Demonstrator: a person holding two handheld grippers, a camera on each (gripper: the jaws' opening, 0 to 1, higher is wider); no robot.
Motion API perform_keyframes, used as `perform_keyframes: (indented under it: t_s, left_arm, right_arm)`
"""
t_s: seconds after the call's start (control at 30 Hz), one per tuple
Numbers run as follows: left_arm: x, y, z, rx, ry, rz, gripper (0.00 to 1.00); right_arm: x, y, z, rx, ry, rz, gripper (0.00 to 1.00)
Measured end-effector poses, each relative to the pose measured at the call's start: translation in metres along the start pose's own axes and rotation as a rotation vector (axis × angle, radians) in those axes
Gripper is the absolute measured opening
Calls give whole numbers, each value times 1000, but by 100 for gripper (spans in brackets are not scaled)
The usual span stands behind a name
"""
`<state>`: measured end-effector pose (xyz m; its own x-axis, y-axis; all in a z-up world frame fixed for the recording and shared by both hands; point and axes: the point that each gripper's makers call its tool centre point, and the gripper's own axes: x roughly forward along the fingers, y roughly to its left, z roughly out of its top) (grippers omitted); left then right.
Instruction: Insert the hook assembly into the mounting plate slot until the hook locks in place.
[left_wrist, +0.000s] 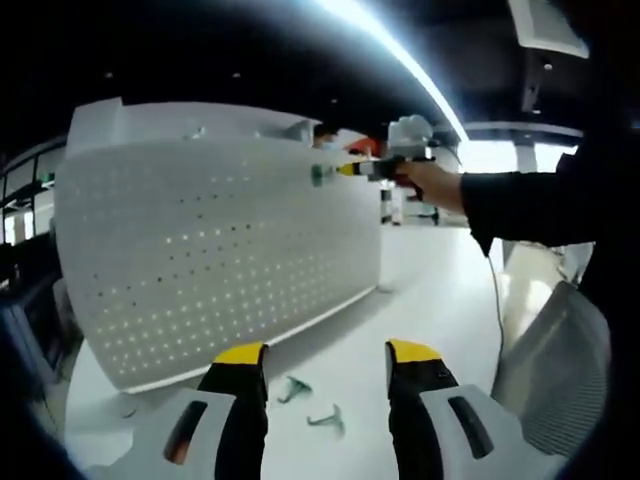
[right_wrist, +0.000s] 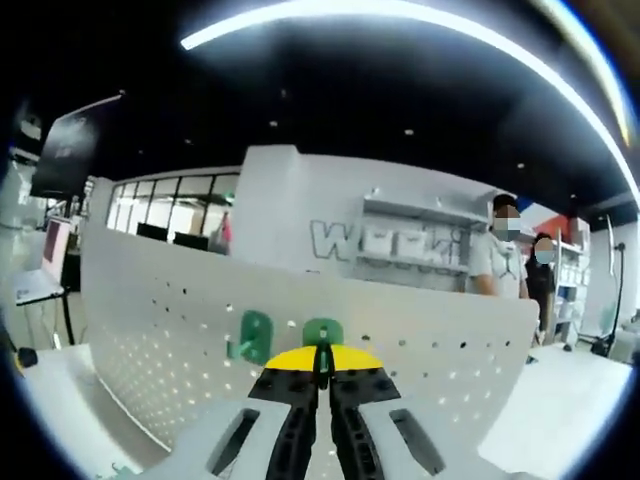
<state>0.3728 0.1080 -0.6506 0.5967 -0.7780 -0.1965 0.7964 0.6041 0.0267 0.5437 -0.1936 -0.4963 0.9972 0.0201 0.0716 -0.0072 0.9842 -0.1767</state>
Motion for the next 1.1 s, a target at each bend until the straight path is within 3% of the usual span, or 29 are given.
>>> perform_keyframes:
  t_s: [0.83, 1.1]
  left_arm:
    - [0, -2, -1, -13, 5, -12, 45]
    - [1, -4, -3, -13, 11, -19, 45]
  right_arm:
    - [8, -4, -4, 10, -7, -30, 0]
    - [6, -3, 0, 50, -58, -31, 0]
